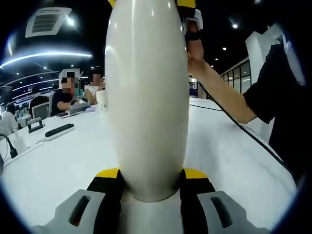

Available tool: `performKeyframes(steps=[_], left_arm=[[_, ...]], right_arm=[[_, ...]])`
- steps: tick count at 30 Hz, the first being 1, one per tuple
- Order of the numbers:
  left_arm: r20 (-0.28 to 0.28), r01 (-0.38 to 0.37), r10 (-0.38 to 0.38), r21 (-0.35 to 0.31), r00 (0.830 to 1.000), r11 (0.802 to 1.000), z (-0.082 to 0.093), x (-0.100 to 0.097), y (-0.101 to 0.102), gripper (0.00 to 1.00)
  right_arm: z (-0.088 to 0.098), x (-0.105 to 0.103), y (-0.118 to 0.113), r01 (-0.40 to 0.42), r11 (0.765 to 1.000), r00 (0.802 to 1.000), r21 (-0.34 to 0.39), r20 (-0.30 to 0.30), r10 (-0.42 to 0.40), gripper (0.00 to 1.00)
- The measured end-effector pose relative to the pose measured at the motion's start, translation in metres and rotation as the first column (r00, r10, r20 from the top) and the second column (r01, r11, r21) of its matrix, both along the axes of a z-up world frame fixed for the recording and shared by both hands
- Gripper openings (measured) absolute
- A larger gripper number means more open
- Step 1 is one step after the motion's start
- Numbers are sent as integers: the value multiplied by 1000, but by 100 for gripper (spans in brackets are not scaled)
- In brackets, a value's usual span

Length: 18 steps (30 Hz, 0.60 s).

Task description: Grasp the water cup twist off the cup lid place the cup lid on the table

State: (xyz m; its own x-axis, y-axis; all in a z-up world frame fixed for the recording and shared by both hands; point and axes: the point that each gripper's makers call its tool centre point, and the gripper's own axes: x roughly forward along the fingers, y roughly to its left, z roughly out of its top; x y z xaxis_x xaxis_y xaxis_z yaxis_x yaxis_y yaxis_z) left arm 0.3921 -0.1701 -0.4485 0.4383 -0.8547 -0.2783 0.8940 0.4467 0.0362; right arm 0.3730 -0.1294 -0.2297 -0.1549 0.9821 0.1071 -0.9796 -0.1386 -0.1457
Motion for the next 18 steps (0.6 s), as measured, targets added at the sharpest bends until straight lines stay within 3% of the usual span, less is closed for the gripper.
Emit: performKeyframes(steps=[5,10,13,16,18], left_arm=[[-5,0,0,-1,1000,1000,0,-1,0,48],[-6,4,-4,-2,1000,1000,0,-2,-1,48],[-6,6,-6,-2,1000,1000,-1,-2,-1,48],[-6,6,-6,-2,1000,1000,0,-1,-1,48],[-6,6,-6,-2,1000,1000,-1,-1,-1,48]], right_arm=[[-1,3,-3,-78,997,997,12,6,78,48],[-3,4,-9,-94,995,995,24,17,94,48],[-10,8,-7,-43,999,999,-6,-9,43,52],[-15,9,-7,13,1000,999,-18,-45,-14,64],[-10,11,-10,77,997,995,-4,-60,-77,65]])
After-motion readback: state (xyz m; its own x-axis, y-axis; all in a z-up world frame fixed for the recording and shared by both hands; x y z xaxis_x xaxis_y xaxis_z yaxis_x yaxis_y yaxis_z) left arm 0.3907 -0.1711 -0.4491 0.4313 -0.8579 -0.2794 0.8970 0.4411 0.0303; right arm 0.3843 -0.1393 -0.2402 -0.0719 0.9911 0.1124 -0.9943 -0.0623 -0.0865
